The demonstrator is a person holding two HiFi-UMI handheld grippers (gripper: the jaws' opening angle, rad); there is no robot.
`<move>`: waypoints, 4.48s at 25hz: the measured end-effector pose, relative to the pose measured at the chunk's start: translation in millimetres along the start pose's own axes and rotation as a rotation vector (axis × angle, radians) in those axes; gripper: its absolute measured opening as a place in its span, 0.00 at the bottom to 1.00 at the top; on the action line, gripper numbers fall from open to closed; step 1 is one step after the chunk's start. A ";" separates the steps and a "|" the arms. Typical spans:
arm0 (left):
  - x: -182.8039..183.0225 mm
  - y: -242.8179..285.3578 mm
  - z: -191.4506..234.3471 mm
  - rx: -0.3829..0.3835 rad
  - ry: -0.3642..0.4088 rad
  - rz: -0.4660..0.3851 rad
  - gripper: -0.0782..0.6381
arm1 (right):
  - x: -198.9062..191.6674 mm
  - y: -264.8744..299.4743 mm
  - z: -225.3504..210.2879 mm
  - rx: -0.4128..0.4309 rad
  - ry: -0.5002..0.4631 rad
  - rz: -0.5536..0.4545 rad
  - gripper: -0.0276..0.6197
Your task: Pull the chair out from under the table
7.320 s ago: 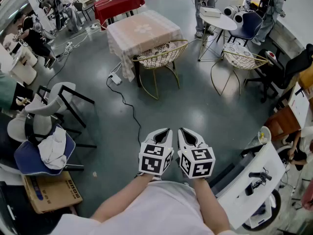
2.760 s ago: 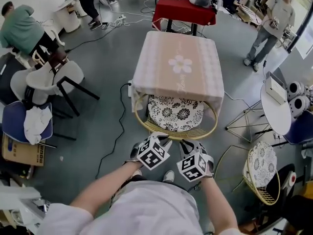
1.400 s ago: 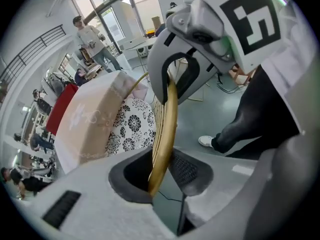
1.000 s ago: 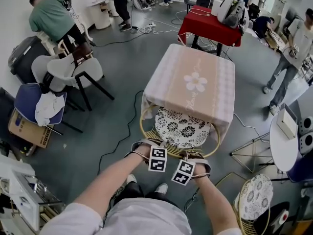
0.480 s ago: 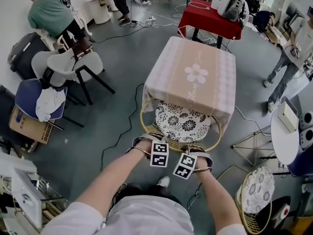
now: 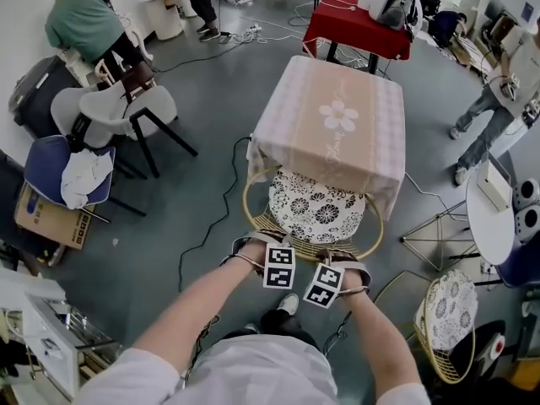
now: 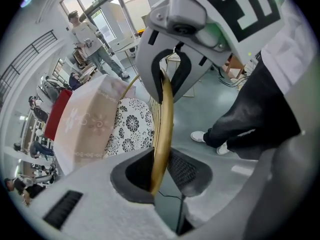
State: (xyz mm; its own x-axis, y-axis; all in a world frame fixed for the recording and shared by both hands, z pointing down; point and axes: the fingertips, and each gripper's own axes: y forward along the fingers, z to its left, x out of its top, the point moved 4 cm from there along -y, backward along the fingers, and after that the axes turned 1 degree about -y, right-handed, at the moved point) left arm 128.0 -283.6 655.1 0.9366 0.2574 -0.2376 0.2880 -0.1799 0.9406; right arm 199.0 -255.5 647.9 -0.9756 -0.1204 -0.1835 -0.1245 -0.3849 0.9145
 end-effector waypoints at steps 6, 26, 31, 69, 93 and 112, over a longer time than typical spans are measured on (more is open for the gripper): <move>-6.6 -8.7 -26.8 -0.014 0.012 -0.009 0.22 | 10.6 -7.6 25.7 0.001 0.011 0.019 0.09; -12.6 -30.6 -107.9 -0.032 0.023 -0.019 0.22 | 28.8 -33.7 103.3 -0.009 0.018 0.033 0.09; -12.6 -36.4 -127.7 -0.037 0.026 -0.018 0.22 | 31.6 -41.4 122.2 -0.011 0.017 0.031 0.09; -19.5 -67.0 -253.9 -0.060 0.041 0.030 0.20 | 56.0 -82.6 241.8 0.000 0.014 0.034 0.09; -12.2 -77.9 -277.2 0.003 -0.044 -0.031 0.27 | 55.5 -102.3 261.4 -0.016 0.068 -0.020 0.17; 18.3 -124.8 -272.2 0.062 -0.371 -0.260 0.28 | 53.4 -148.0 249.6 -0.076 0.351 -0.177 0.18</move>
State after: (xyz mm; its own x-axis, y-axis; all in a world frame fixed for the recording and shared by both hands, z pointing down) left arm 54.9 2.0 599.4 0.8366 -0.0538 -0.5452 0.5237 -0.2134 0.8248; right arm 120.2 23.4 592.8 -0.8176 -0.3466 -0.4597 -0.2585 -0.4924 0.8311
